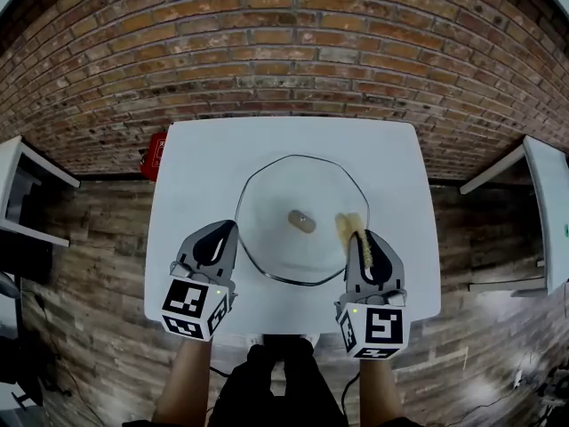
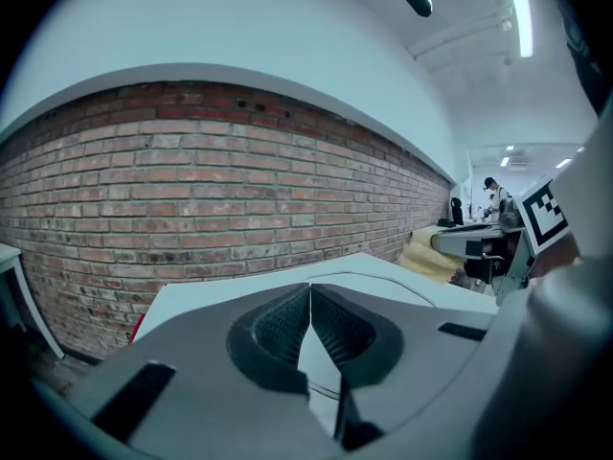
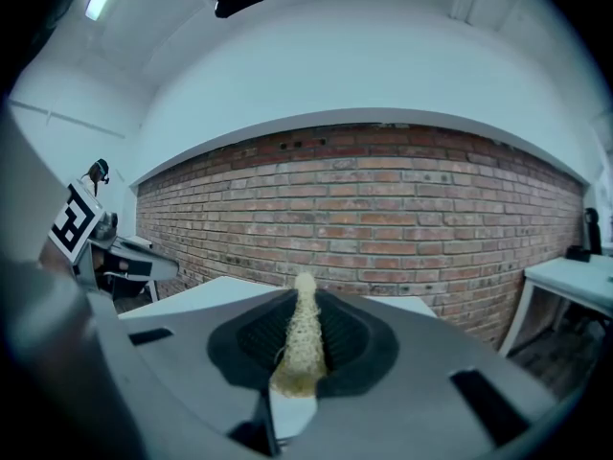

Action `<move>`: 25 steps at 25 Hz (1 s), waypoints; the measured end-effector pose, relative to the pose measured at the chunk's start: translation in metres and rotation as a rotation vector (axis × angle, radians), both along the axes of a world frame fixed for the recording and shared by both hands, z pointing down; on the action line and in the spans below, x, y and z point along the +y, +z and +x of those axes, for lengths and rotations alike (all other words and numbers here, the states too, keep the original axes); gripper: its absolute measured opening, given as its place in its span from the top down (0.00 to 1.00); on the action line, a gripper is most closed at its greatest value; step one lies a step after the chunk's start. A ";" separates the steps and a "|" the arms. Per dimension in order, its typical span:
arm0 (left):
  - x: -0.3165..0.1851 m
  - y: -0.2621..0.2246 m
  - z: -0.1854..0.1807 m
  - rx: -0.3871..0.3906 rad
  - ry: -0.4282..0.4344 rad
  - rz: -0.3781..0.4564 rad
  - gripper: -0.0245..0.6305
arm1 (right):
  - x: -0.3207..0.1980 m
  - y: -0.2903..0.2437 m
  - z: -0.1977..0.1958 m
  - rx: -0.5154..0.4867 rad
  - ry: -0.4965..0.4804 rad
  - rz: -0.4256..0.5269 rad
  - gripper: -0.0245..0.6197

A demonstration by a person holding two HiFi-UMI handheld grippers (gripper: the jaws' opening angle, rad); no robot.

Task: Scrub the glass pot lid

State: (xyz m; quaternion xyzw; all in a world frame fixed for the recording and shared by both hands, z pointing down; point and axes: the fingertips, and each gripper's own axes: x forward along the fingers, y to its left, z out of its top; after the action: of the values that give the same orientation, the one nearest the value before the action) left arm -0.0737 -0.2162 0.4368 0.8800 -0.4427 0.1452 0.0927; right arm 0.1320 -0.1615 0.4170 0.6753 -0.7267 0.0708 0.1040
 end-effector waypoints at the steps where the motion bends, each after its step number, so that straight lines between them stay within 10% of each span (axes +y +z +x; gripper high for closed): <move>1: 0.001 0.006 0.000 0.000 -0.001 -0.010 0.94 | 0.001 0.005 0.000 -0.001 -0.002 -0.007 0.87; 22: 0.000 0.062 -0.016 0.063 -0.063 -0.181 0.94 | 0.002 0.027 0.003 0.011 0.000 -0.050 0.87; 25: -0.002 0.068 -0.017 0.052 -0.070 -0.201 0.82 | 0.000 0.028 0.005 0.015 0.001 -0.050 0.87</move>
State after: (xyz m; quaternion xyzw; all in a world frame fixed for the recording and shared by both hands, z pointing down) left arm -0.0905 -0.2178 0.5049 0.8537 -0.4536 0.1630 0.1970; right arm 0.1368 -0.1619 0.4447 0.6732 -0.7237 0.0839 0.1265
